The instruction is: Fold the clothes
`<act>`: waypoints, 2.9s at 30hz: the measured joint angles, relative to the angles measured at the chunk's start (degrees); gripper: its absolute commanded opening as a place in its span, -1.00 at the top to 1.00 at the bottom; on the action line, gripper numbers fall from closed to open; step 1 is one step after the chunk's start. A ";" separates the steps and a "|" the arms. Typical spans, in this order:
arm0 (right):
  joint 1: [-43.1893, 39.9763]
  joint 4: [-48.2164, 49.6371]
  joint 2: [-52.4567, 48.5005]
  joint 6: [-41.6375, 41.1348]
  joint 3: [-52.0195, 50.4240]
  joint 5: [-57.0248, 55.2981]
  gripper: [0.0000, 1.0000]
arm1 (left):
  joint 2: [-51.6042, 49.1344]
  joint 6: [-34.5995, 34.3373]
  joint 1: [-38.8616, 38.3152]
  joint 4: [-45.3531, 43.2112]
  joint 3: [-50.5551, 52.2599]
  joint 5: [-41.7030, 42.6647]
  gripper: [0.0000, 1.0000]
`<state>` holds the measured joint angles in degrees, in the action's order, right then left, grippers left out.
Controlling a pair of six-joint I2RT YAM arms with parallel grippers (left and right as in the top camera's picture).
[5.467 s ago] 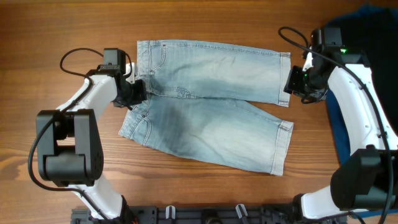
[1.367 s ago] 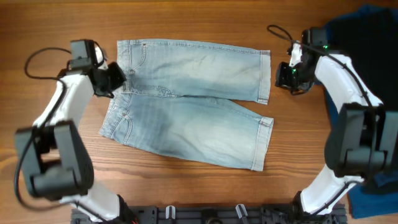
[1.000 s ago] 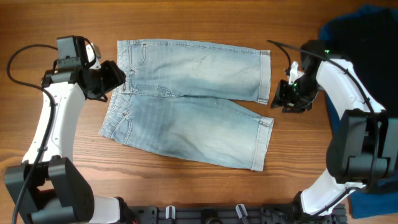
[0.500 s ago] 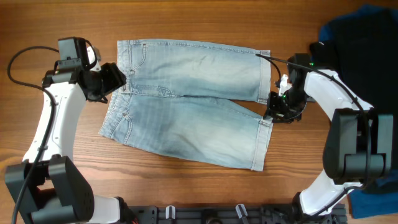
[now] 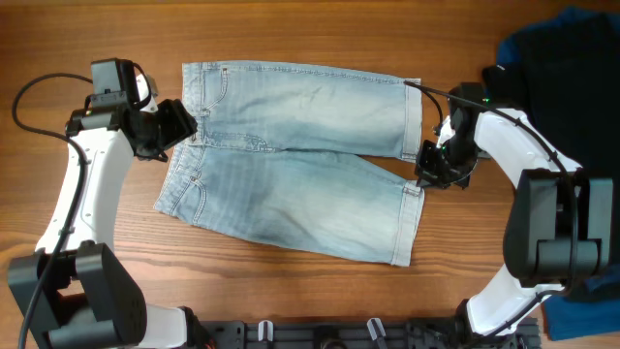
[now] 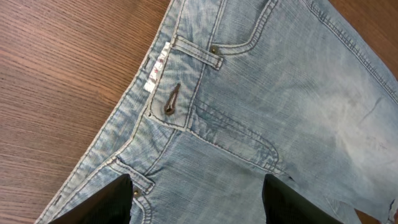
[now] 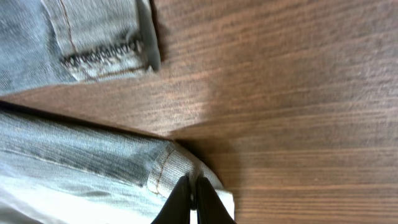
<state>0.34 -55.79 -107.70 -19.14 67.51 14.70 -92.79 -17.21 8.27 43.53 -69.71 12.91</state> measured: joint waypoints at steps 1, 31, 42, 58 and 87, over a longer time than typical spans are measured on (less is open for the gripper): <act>0.00 0.66 0.00 -0.13 0.00 -0.28 0.91 | 0.00 0.00 0.00 0.00 0.02 0.00 -0.34; 0.13 16.13 -0.02 7.41 7.80 2.01 0.91 | 0.00 -0.72 0.00 -1.75 0.02 -1.97 -0.34; 2.89 21.11 -5.38 9.01 7.80 2.58 0.91 | 0.00 -2.40 0.00 -1.73 0.02 -4.76 -0.33; 3.52 25.86 -9.49 9.18 8.83 -11.34 0.76 | -4.98 -2.40 0.00 -1.53 0.02 -6.47 -0.33; 2.84 7.43 0.46 4.35 -3.28 -1.29 0.91 | 1.29 -3.50 0.00 5.60 0.07 -7.08 -0.47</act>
<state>3.18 -48.36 -107.24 -14.79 64.23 13.41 -91.50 -20.71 8.27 49.12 -69.65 5.82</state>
